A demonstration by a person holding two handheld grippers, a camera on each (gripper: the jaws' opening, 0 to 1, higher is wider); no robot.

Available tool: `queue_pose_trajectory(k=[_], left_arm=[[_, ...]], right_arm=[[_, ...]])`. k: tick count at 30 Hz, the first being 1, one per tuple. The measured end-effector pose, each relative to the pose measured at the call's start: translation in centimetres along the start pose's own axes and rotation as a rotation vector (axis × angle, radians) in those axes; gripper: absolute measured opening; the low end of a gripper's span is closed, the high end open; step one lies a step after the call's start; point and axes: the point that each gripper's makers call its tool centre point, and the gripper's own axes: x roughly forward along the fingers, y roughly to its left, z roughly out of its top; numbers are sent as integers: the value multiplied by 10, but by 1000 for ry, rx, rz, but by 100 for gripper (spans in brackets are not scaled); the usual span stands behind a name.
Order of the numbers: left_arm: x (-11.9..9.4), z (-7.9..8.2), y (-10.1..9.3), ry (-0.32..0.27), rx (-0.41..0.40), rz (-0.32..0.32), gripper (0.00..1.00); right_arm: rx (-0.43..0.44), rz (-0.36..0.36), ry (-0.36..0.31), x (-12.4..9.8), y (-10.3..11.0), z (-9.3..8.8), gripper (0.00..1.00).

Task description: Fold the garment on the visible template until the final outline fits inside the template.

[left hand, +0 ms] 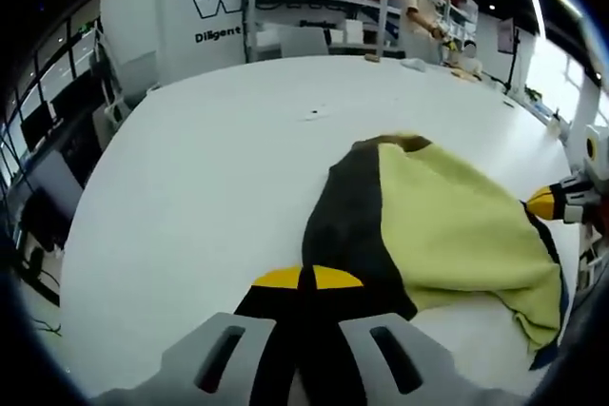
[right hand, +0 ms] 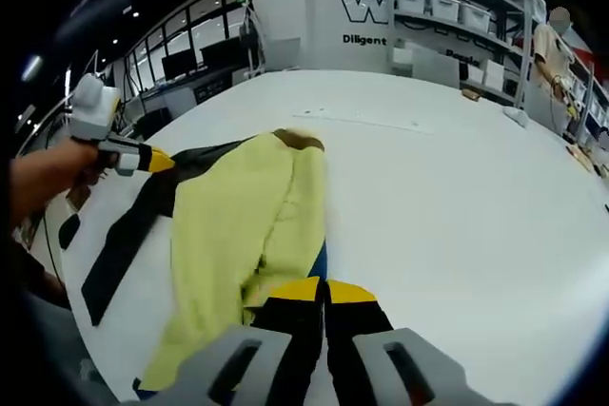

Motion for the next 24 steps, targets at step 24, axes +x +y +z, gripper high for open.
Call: queue_pose_trajectory(k=[24], left_arm=[[10,-7,28,61,109,40,0]], right_arm=[[59,-140,-2,-1,-68,-5,0]])
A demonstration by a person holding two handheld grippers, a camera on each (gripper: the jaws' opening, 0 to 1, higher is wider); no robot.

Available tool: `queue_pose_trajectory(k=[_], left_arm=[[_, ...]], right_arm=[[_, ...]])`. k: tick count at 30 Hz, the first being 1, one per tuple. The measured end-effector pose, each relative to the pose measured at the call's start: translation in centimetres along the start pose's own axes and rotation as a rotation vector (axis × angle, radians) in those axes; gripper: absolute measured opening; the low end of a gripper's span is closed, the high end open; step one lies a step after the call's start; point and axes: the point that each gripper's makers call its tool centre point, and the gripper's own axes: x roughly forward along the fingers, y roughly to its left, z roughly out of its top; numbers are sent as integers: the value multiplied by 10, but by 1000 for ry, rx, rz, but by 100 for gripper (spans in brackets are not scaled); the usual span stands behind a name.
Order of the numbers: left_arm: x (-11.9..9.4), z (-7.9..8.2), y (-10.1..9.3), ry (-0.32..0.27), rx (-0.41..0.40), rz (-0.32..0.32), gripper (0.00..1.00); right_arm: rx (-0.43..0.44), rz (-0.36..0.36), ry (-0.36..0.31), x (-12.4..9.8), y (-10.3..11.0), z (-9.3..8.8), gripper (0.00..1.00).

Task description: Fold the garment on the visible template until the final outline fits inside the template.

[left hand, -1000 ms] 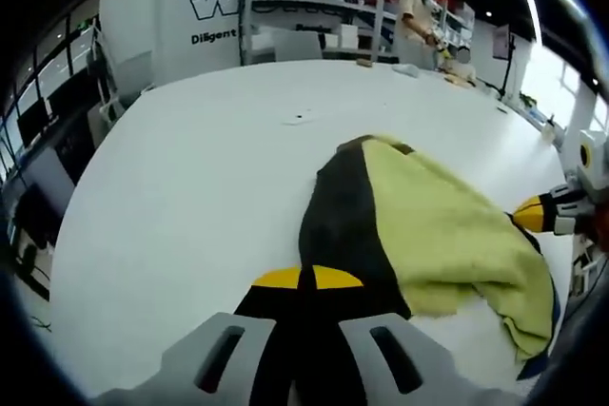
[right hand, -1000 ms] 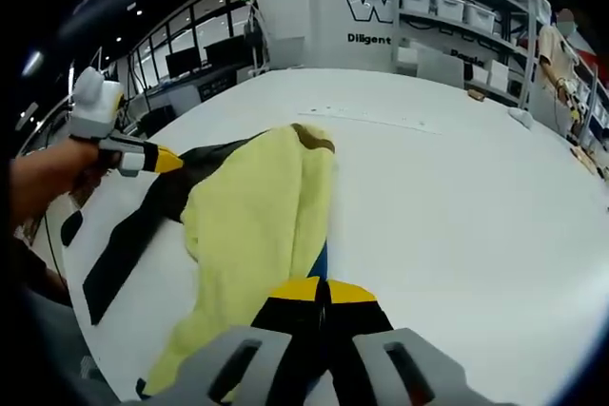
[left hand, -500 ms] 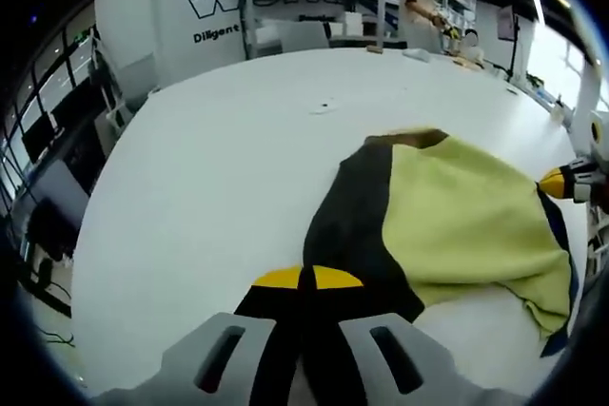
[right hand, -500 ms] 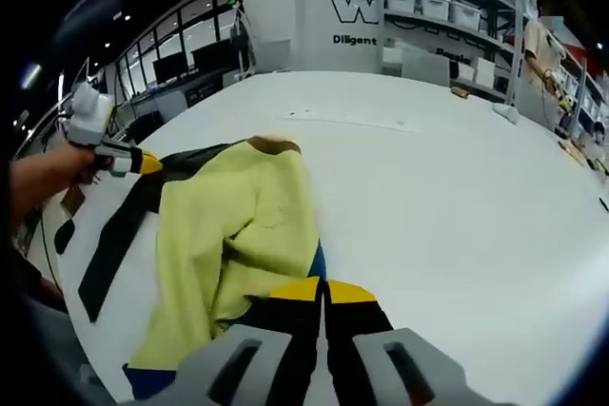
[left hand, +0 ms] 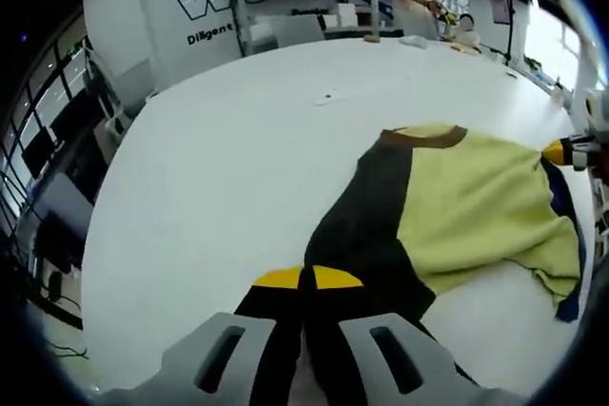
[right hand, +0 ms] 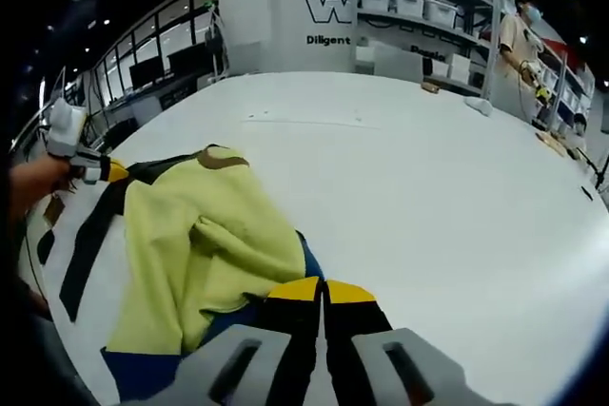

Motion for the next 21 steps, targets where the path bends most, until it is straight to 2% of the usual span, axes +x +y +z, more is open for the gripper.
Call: queue_pose_trajectory(k=[3,4,9,14,21], left_arm=[[2,-2,1,5,3,4,0],[3,-3,1,9,1,5,0],[5,-3,1,13,14,11,0],[10,-10,-3,34,26,14,0],[9,-6,-5,19,16,7,0]], right_arm=[[-16,-10,11,4,-1,-3,0],[-50,-23,11,5,-3,-3,0],[-33,-20,15,11,-5,-4,0],[-68,-17,40,13,0,-11,0],[-65,-4,55,15,1,-15,0]])
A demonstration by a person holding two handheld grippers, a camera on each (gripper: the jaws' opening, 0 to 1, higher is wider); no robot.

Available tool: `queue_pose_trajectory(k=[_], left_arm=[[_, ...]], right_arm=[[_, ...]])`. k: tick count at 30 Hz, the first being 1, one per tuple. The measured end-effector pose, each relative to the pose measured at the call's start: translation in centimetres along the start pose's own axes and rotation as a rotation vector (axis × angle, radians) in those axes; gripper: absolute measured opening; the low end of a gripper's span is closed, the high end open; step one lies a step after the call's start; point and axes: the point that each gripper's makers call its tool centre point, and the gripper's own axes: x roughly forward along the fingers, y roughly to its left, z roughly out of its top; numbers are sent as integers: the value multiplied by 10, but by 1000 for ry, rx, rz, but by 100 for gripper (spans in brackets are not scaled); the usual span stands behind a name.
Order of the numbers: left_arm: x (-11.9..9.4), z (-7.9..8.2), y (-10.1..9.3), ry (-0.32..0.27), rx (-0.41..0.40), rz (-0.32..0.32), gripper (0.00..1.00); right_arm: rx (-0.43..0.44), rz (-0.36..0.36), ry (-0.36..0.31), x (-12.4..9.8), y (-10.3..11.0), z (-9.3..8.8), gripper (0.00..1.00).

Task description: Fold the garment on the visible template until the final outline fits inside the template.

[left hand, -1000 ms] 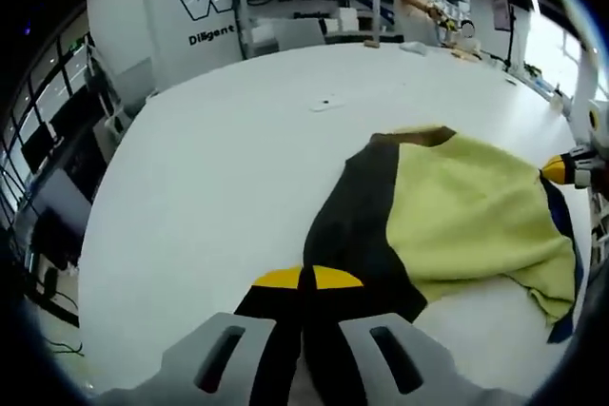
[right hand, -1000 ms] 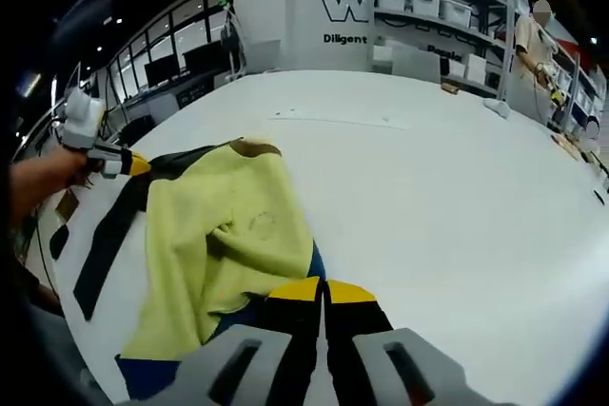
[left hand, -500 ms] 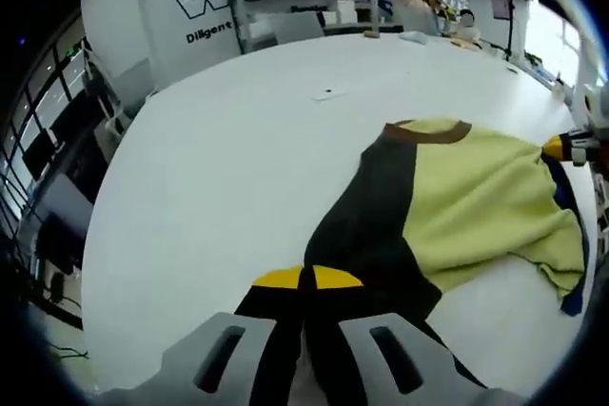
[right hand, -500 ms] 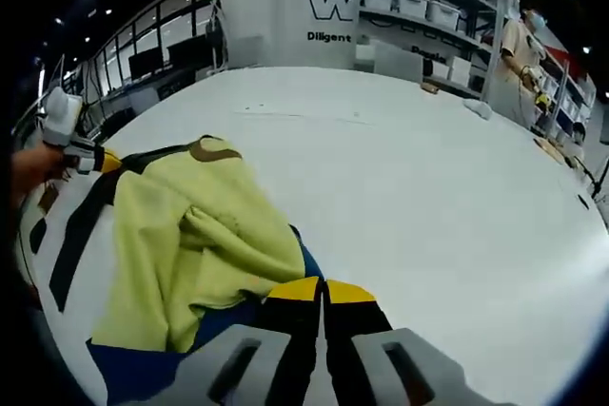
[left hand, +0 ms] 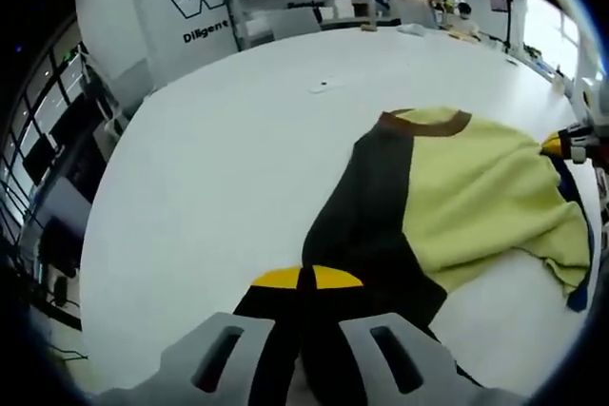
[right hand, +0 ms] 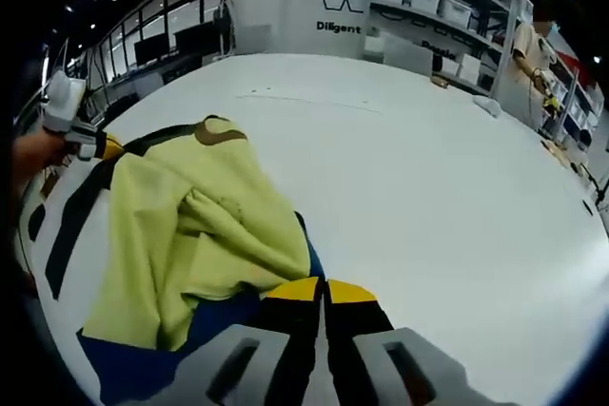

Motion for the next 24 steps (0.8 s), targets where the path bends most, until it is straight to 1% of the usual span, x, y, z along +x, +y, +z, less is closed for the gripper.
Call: queue_pose_trajectory(k=[3,5,10,12,17,18,20,21,22,24], left_arm=[[-3,3,1,-10,-7,4,3],[-6,5,2,-16,-12,8,6],[-13,13,3,-45,-31,1,9],[-18,20,2,-71,-38,-3,10],[-26,28,-2,-100,-38,-16,11],[-27,30,-3,-98,-39,-19,11],[-29,33,-5,-107,-35,-25,11],[-31,36,-6,-112,-28,-26,11],[-31,37,-6,-114,-28,-27,10],[-33,42,-8,-121,-24,-32,10]], right_arm=[[9,-6,-19,-5,-2,4,1],[12,-12,-31,-8,-3,7,5],[11,-24,-65,-17,-7,17,4],[8,-23,-86,-23,-8,26,4],[-25,1,-122,-29,-7,49,4],[-51,19,-126,-29,-5,56,4],[-80,32,-131,-29,-3,64,4],[-99,52,-130,-29,0,71,3],[-131,66,-128,-28,1,78,3],[-152,74,-134,-27,2,86,3]])
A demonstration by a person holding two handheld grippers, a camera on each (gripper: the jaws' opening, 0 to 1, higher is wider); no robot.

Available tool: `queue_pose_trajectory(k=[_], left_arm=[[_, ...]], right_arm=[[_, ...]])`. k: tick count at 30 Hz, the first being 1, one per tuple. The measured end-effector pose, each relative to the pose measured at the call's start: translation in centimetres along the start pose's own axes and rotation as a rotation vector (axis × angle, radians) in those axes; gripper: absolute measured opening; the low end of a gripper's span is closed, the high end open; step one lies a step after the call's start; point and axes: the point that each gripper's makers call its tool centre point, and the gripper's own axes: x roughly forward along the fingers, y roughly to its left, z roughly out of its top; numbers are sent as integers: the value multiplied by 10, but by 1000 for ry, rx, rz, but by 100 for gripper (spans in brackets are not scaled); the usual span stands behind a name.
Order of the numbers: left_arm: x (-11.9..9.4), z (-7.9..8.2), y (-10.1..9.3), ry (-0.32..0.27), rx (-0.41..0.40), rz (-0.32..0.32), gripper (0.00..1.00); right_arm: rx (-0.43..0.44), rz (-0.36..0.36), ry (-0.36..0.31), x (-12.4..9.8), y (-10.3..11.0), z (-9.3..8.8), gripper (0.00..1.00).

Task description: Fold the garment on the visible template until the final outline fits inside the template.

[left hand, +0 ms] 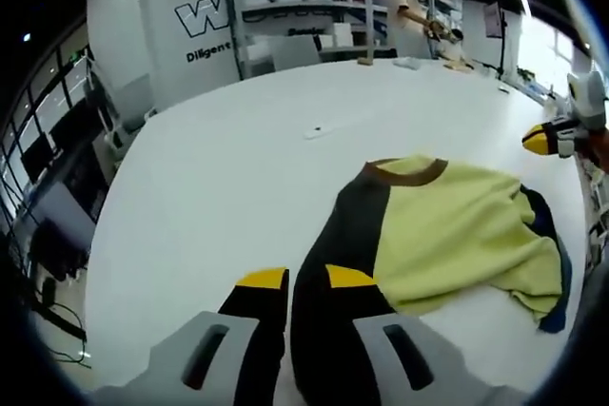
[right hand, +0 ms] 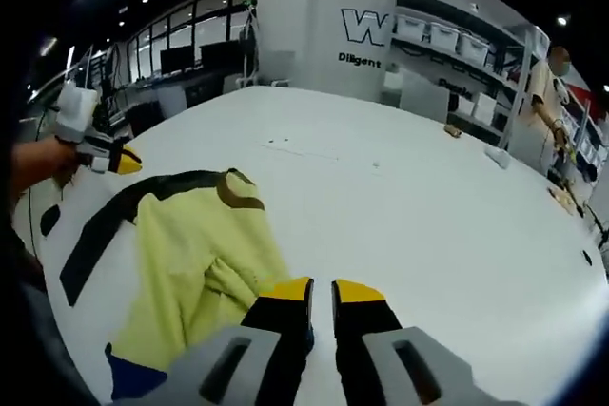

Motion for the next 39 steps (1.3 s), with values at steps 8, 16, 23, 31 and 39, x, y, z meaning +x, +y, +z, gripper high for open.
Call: queue_pose_trajectory(k=[8,16,23,31,39], left_arm=[[16,24,-8,-14,24,-26,8],[43,37,-20,0,56,-57,7],[75,42,-29,30,67,-97,7],[98,36,-40,68,67,-124,15],[109,23,-38,118,54,-126,13]], right_arm=[[-23,132,11,38,16,34,4],[-67,246,66,79,45,34,3],[-59,339,96,99,70,34,5],[-50,365,122,107,77,24,6],[-42,364,120,107,73,23,5]])
